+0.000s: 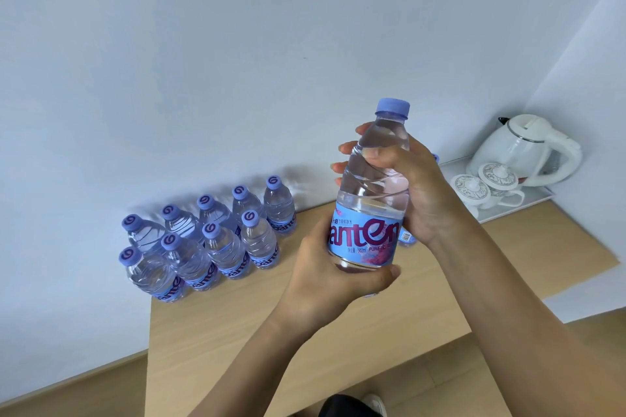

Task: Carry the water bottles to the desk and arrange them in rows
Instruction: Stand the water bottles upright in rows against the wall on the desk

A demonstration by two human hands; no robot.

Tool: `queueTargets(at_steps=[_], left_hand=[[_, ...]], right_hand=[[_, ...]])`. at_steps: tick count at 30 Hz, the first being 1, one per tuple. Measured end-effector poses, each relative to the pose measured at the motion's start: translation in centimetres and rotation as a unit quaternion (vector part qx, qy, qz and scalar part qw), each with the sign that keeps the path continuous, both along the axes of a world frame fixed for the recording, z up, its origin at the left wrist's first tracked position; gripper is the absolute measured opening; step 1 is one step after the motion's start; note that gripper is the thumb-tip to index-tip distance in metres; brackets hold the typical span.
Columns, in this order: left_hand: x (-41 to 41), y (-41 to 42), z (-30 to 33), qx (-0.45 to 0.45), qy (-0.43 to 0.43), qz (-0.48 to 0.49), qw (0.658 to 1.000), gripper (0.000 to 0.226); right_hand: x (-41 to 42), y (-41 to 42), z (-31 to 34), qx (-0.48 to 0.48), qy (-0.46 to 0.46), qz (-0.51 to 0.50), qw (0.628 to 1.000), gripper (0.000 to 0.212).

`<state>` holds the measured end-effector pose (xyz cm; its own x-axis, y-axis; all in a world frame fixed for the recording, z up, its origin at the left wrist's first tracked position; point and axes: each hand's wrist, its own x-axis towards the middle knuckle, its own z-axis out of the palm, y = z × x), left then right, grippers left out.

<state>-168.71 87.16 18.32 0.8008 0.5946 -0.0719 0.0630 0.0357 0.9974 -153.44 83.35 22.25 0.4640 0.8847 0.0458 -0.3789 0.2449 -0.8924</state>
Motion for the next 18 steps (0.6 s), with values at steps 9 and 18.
queueTargets(at_steps=[9, 18], left_hand=[[0.0, -0.5, -0.5, 0.064, 0.025, 0.091, 0.993, 0.061], [-0.4, 0.7, 0.0, -0.050, 0.000, 0.016, 0.999, 0.057]], right_hand=[[-1.4, 0.6, 0.0, -0.056, -0.053, -0.116, 0.990, 0.024], [-0.4, 0.7, -0.1, 0.020, 0.026, -0.027, 0.999, 0.028]])
